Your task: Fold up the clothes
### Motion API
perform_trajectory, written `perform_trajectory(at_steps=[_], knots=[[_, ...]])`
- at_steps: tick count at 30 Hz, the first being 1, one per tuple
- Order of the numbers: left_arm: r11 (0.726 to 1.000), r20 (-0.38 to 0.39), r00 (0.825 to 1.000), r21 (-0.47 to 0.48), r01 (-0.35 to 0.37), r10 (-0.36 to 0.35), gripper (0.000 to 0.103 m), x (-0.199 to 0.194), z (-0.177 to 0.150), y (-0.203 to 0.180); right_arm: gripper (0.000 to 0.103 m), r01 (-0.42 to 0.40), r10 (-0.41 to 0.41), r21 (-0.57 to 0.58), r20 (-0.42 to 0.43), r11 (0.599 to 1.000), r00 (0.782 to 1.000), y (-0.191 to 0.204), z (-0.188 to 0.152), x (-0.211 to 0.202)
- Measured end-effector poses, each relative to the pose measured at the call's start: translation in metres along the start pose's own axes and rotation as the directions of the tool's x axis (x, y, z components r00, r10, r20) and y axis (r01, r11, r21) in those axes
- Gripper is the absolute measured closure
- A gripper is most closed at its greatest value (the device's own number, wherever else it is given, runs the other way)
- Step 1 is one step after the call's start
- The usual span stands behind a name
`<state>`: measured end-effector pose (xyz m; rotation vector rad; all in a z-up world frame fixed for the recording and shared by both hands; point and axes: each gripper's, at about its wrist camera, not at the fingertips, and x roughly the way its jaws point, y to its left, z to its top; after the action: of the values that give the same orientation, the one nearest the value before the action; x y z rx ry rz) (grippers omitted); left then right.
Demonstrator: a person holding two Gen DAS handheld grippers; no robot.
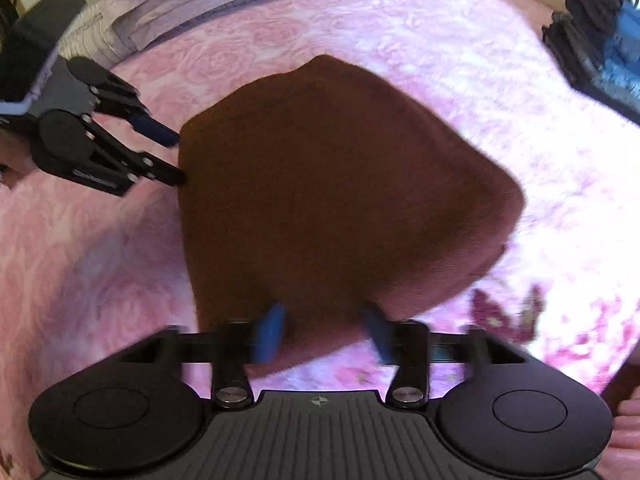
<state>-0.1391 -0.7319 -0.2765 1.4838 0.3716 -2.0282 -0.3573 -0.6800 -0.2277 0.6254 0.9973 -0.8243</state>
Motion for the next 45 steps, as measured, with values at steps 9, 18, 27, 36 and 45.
perform_trajectory(at_steps=[9, 18, 27, 36, 45], knots=[[0.998, -0.034, 0.999, 0.053, -0.028, 0.029, 0.060, -0.044, 0.000, -0.025, 0.028, 0.021, -0.023, -0.026, -0.058, 0.999, 0.998, 0.014, 0.000, -0.038], [0.998, 0.010, 1.000, 0.053, -0.027, 0.026, 0.058, -0.071, -0.008, -0.038, 0.028, 0.050, -0.051, -0.027, -0.034, 0.998, 0.998, 0.036, 0.004, -0.069], [0.998, 0.026, 0.999, 0.057, -0.024, 0.023, 0.057, -0.081, -0.018, -0.042, 0.028, 0.063, -0.066, -0.061, -0.046, 0.996, 0.997, 0.053, 0.002, -0.072], [0.997, 0.010, 1.000, 0.077, -0.019, 0.018, 0.056, -0.075, -0.024, -0.041, 0.028, 0.048, -0.055, -0.090, -0.068, 0.995, 0.996, 0.059, 0.004, -0.059], [0.972, 0.035, 0.995, 0.215, -0.094, 0.088, 0.046, -0.068, -0.037, -0.049, 0.028, 0.046, -0.061, -0.214, -0.064, 0.976, 0.996, 0.077, 0.003, -0.033]])
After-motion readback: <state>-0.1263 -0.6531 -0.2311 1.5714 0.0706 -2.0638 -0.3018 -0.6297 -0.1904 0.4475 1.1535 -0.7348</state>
